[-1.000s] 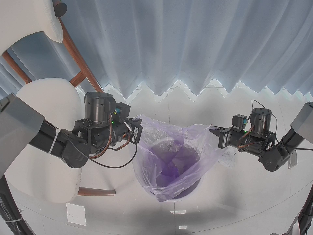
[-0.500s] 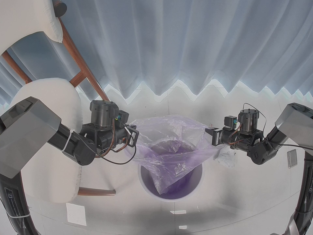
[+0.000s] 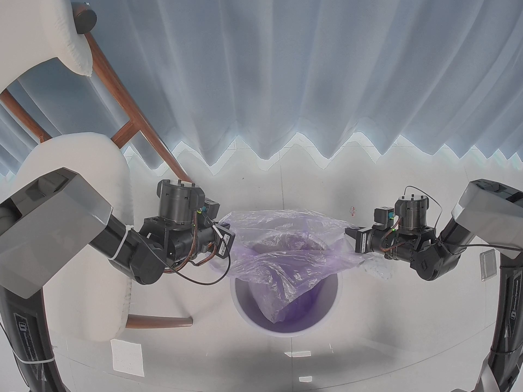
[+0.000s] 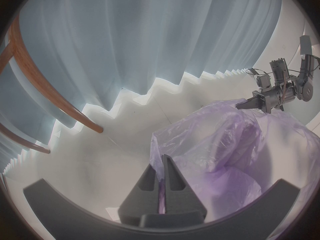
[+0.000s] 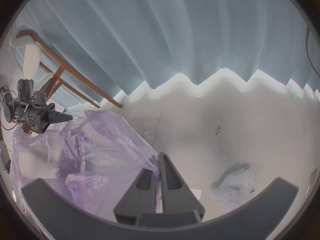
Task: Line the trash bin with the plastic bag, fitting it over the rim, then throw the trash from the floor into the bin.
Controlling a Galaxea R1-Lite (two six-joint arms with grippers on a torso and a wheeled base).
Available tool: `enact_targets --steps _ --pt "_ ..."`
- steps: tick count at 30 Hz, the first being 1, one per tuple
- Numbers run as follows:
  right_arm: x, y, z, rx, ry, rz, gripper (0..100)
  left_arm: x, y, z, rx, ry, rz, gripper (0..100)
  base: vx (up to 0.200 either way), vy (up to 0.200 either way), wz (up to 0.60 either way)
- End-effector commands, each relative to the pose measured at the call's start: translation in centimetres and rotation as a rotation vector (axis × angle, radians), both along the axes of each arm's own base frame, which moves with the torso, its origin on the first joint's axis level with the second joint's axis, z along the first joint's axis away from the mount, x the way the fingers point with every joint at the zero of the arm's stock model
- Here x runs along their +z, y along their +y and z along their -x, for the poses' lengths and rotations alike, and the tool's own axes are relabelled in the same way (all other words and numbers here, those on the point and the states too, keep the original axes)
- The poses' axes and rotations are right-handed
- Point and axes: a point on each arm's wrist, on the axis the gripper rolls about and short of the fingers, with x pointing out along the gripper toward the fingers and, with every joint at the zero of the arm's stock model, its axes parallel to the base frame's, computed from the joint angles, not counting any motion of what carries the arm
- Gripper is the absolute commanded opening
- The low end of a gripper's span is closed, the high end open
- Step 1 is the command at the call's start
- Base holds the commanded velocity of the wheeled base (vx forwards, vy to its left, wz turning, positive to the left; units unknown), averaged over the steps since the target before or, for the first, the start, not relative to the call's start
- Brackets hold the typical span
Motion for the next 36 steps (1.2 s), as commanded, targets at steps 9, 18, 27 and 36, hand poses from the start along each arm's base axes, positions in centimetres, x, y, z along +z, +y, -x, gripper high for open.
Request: enact_targets --steps 9,18,27,36 --pt "-1.6 -0.1 2.2 0.024 0.056 0.036 0 -0.6 -0.4 1.8 -0.027 0.040 -0.018 0 0.000 0.000 0.00" --pt "-0.9 0.0 2.3 0.018 0.020 0.023 100 0.0 0.0 2.0 0.017 0.022 -0.031 100 0.000 0.000 0.00" --pt "3.6 -0.1 3.5 -0.077 0.013 -0.210 100 3.3 0.0 2.6 0.014 -0.058 0.023 100 0.000 0.000 0.00" --pt "3.8 -1.8 5.2 -0.138 0.040 -0.258 100 7.9 1.1 4.4 0.034 -0.127 0.091 100 0.000 0.000 0.00"
